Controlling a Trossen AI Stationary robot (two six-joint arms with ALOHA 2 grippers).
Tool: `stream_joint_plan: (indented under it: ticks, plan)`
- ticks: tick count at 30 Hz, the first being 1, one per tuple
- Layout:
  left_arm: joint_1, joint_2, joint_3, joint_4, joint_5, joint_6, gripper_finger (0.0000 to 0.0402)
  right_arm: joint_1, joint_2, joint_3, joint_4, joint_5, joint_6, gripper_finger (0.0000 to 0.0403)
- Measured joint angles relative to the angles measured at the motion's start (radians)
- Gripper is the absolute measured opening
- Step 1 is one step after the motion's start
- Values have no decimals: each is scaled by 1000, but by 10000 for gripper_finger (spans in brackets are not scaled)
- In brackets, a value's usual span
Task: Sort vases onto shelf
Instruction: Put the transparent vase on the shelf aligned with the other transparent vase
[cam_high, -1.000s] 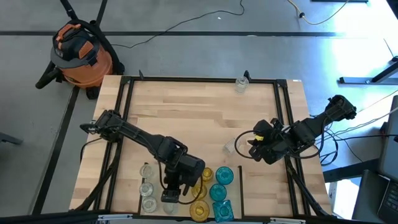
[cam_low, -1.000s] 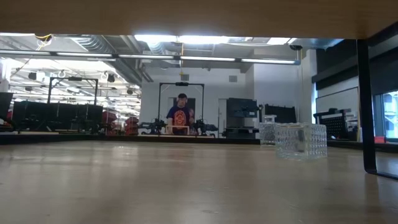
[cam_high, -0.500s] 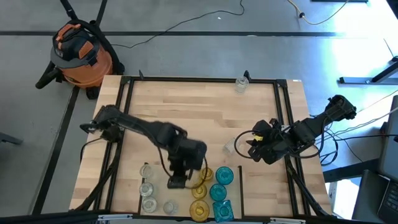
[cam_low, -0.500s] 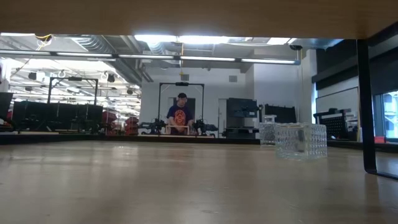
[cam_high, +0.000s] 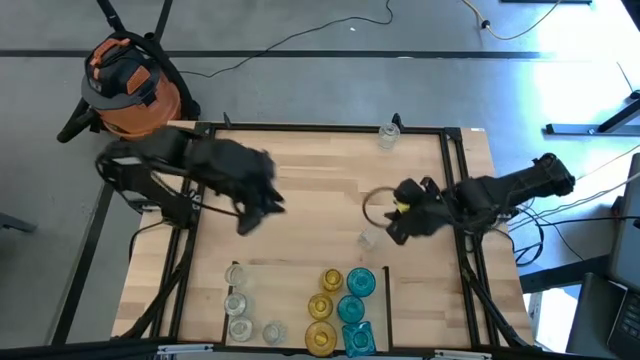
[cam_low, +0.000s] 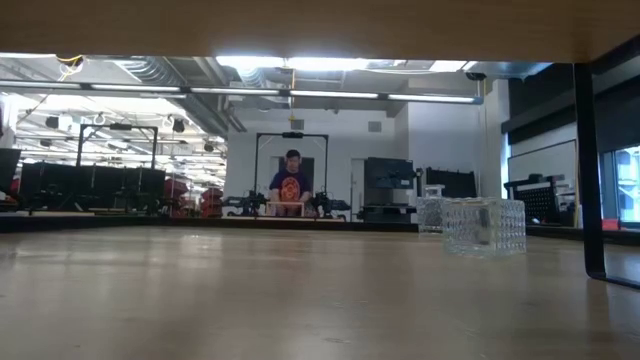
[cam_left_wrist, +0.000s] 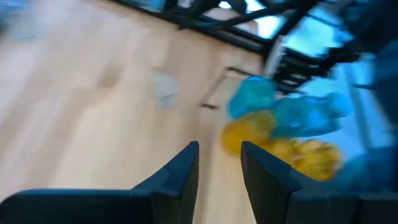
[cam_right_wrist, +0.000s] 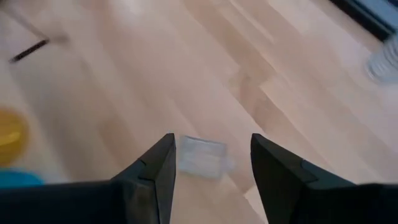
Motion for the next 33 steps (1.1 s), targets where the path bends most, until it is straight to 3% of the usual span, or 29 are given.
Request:
stream_joint_plan:
  ticks: [6,10,12,18,24,29,33]
  plan:
    - [0,-106,0,-203,-190,0,112,-230,-1,-95,-1,-220,2,168]
    - [1,-148,0,-270,-336,1,112,-393,2,-258,156,-477,0,168]
    - [18,-160,-1,-281,-364,25,112,-440,2,-334,273,-551,1,168]
    - [96,-180,-1,-304,-334,103,112,-523,1,-439,428,-593,31,175]
    - [192,-180,-1,-312,-271,212,112,-536,27,-465,435,-609,31,233]
    - [267,-179,-1,-312,-201,263,112,-535,117,-497,450,-718,25,276]
    - [291,-179,-1,-313,-153,278,112,-535,180,-520,504,-803,-14,282]
